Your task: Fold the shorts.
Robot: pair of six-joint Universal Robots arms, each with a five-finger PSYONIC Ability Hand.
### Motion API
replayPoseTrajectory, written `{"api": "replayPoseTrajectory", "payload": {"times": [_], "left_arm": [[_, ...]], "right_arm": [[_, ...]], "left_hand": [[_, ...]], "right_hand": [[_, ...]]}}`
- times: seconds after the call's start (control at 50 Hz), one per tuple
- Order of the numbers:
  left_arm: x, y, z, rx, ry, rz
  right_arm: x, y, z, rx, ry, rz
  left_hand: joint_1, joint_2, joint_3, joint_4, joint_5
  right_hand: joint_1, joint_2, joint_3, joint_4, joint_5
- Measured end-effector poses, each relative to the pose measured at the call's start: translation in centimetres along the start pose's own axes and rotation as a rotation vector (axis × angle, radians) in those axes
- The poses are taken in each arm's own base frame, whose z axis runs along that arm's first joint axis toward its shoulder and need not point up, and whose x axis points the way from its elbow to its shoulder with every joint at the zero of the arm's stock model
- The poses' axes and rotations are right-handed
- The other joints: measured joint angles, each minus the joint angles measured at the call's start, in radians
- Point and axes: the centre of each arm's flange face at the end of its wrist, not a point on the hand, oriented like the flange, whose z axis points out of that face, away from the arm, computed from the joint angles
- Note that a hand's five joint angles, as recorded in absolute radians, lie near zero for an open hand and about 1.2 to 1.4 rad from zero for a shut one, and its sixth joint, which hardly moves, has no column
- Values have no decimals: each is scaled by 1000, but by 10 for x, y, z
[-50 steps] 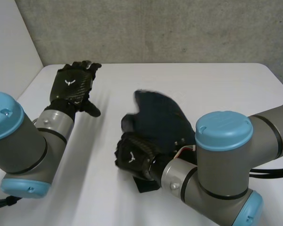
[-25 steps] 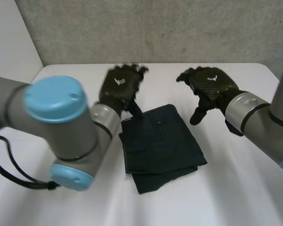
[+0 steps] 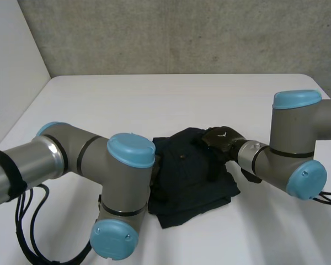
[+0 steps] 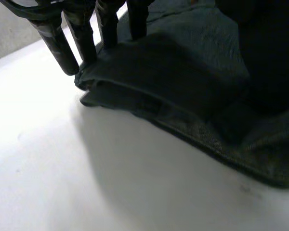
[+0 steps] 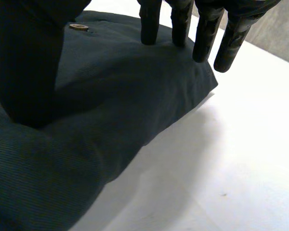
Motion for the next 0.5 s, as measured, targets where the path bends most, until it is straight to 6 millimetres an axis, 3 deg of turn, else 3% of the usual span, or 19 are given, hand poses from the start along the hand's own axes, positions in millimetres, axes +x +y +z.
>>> {"api": "replayPoseTrajectory", "payload": {"times": [0.06, 0.18, 0.26, 0.3, 0.32, 0.34, 0.36, 0.5], "left_arm": [[-3, -16, -6, 46, -1, -10], [-18, -76, -37, 219, -12, -54], [-46, -127, -69, 369, -52, -105], [-46, -127, -69, 369, -52, -105], [-56, -140, -78, 411, -69, -120], [-80, -164, -98, 488, -107, -146], [-91, -173, -106, 514, -120, -152], [-131, -189, -136, 529, -136, -155]], "right_arm": [[1, -10, -6, 23, 11, -23], [10, -52, -35, 155, 100, -44], [25, -98, -72, 328, 280, 1], [25, -98, -72, 328, 280, 1], [29, -111, -85, 378, 334, 20], [36, -134, -114, 471, 441, 59], [37, -141, -125, 496, 477, 71], [38, -150, -158, 481, 555, 93]], "left_hand": [[0, 0, 0, 0, 0], [-3, 0, 0, 0, 0], [-3, 0, 0, 0, -4], [-3, 0, 0, 0, -4], [-3, 0, 0, 0, -4], [-3, 0, 0, 0, -4], [-3, 0, 0, 0, -4], [-3, 0, 0, 0, -4]], "right_hand": [[0, 0, 0, 0, 0], [0, 0, 0, 0, 0], [0, 0, 0, 0, 0], [0, 0, 0, 0, 0], [0, 0, 0, 0, 0], [0, 0, 0, 0, 0], [0, 0, 0, 0, 0], [0, 0, 0, 0, 0]]}}
